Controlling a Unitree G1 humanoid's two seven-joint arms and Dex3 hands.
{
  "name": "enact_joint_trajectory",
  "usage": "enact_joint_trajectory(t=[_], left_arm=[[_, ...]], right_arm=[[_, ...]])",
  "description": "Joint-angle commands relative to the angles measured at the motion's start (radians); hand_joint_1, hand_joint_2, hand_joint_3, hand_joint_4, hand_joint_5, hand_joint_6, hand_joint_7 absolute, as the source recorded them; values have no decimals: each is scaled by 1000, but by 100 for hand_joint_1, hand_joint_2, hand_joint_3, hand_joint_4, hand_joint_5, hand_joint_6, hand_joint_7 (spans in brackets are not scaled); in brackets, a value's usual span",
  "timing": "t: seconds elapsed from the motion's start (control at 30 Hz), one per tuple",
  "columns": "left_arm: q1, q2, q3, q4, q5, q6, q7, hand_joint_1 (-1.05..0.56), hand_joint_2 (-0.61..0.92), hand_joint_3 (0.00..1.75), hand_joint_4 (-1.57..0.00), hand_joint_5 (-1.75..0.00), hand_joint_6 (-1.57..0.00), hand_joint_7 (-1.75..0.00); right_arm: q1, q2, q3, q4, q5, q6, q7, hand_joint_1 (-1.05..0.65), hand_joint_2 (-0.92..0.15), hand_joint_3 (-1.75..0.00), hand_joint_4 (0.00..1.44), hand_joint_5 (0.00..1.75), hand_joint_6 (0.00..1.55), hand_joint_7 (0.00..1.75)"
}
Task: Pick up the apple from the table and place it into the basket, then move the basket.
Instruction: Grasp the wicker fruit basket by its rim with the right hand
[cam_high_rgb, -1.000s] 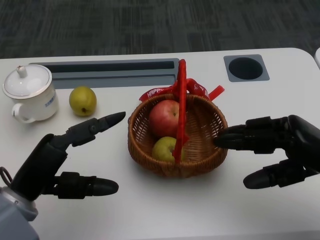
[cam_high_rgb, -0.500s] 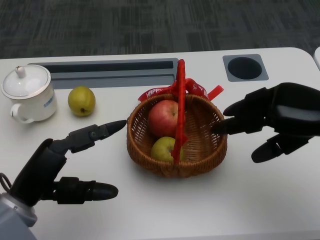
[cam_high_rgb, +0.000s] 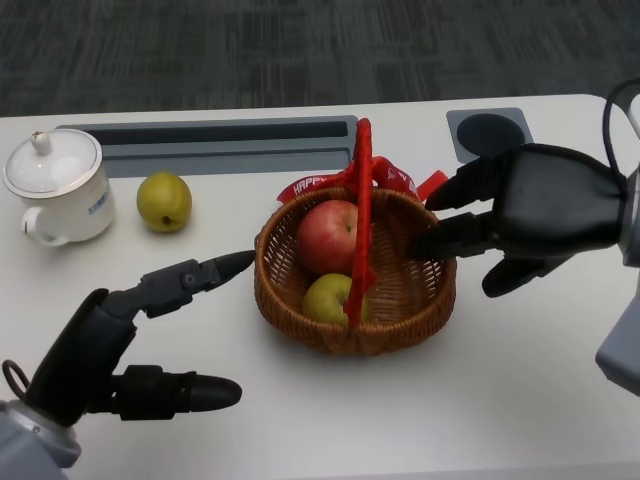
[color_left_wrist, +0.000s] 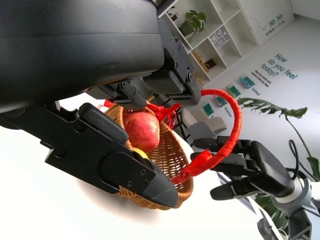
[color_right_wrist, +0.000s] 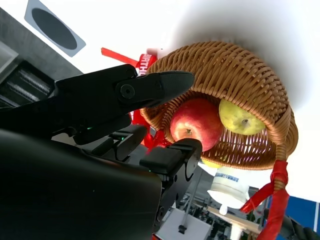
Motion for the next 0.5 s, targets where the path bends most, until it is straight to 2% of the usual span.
enact_joint_trajectory(t=[0.03,0.27,0.5], left_arm=[[14,0,8,-18,9,-1,22,-71,76,0,-61,-2,-59,-1],[14,-15,12,-5,29,-25,45,-72,77,0,-62,-2,-60,-1],[26,-28,11,-6,36,-43,67,-72,77,0,-63,-2,-61,-1]], right_arm=[[-38,32,80,34,-26,27,-53,-81,-92,-13,68,3,54,1],[-39,88,214,76,-50,87,-117,-84,-92,-12,71,4,57,2],[-19,139,261,126,-18,111,-34,-84,-92,-9,71,2,57,0]])
